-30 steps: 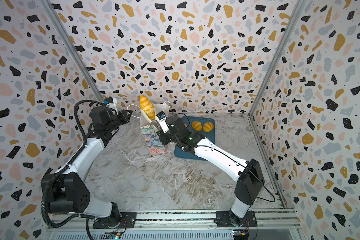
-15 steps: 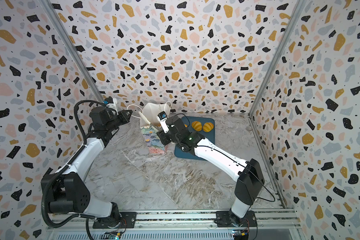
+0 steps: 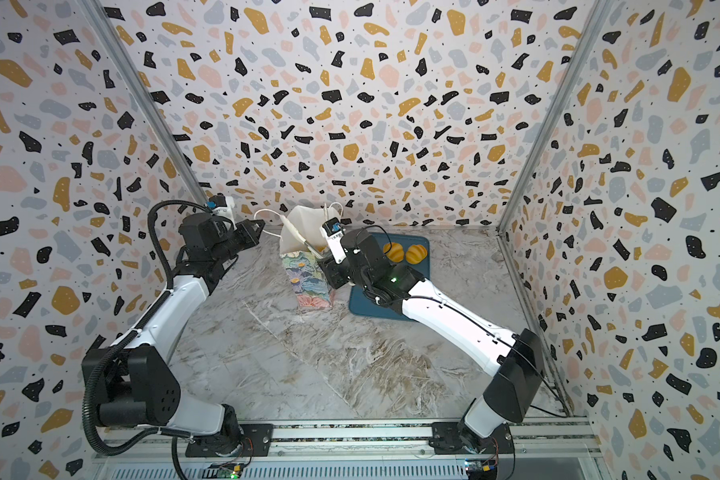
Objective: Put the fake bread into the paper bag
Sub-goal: 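Move the open tongs with the right gripper back over the teal tray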
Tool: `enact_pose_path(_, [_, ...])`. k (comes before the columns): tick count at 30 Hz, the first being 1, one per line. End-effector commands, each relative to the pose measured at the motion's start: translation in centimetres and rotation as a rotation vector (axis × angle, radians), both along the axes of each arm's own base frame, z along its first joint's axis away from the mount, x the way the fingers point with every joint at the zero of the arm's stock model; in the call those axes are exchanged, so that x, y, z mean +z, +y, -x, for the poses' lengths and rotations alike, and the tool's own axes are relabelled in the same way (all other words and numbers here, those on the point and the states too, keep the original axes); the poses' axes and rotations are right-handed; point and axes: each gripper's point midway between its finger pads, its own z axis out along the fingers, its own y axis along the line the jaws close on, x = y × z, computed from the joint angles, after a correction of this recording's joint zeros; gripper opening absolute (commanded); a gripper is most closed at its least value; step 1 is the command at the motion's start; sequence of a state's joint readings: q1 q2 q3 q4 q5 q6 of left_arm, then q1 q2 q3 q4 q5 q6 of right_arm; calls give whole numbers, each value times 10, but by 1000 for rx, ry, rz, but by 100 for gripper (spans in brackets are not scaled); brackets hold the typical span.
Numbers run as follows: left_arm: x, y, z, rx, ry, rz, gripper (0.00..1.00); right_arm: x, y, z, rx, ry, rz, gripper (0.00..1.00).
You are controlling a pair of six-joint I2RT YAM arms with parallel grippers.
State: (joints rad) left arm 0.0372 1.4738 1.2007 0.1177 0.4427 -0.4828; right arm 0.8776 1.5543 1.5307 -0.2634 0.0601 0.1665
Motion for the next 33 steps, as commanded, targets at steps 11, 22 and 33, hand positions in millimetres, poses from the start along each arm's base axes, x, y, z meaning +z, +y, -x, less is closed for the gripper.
enact_pose_path(11, [15,-1,4,-2,-64,-14,0,52,-33,22,-28,-130,-105,54])
enact_pose_path(22, [14,-1,4,-4,-65,-6,0,23,-58,19,-102,-106,-62,54])
enact_pose_path(33, [13,-1,3,-2,-62,-8,0,2,-100,6,-193,-69,-76,54])
